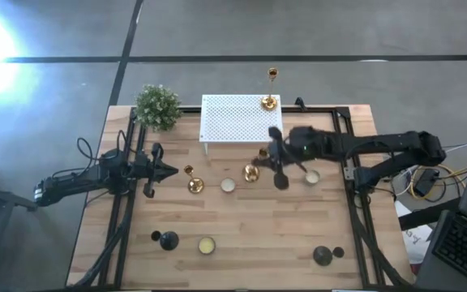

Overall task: Pick & Place candle stick holders
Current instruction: Put the right golden candle holder on the shelf aligned with the other golden candle holder

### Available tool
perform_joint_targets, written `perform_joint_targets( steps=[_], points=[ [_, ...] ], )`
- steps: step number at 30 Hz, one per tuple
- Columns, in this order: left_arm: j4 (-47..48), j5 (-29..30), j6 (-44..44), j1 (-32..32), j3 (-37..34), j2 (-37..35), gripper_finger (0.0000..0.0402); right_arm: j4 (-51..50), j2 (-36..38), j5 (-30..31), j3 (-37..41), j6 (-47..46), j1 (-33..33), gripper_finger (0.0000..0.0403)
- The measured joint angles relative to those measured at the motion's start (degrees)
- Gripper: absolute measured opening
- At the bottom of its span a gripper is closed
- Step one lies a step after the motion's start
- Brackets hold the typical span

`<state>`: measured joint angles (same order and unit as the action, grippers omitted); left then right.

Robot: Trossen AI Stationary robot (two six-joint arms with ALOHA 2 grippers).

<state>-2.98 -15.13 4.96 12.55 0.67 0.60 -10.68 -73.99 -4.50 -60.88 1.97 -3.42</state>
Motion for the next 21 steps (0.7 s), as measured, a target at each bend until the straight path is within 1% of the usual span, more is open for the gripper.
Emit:
perform_joint_targets(
  steps=[6, 11, 16, 21],
  points=[
    [0.00, 0.01, -0.01, -0.01, 0.00, 0.00, 0.0023, -3.19, -3.94, 0.01, -8.26, 1.18, -6.42, 0.0012],
    [0.00, -0.01, 0.01, -0.01, 0.00, 0.35, 0.0023, -6.65, -10.68, -0.08, -15.19, 1.59, -10.34, 0.0012],
    [0.01, -0.01, 0.00, -0.01, 0.00, 0.66, 0.0023, -7.30, -17.44, -0.50, -20.84, 2.48, -13.76, 0.0012],
    [0.03, 0.01, 0.01, -0.01, 0.00, 1.17, 0.0023, -7.17, -22.50, -0.41, -25.23, -0.08, -17.54, 0.0012]
  ],
)
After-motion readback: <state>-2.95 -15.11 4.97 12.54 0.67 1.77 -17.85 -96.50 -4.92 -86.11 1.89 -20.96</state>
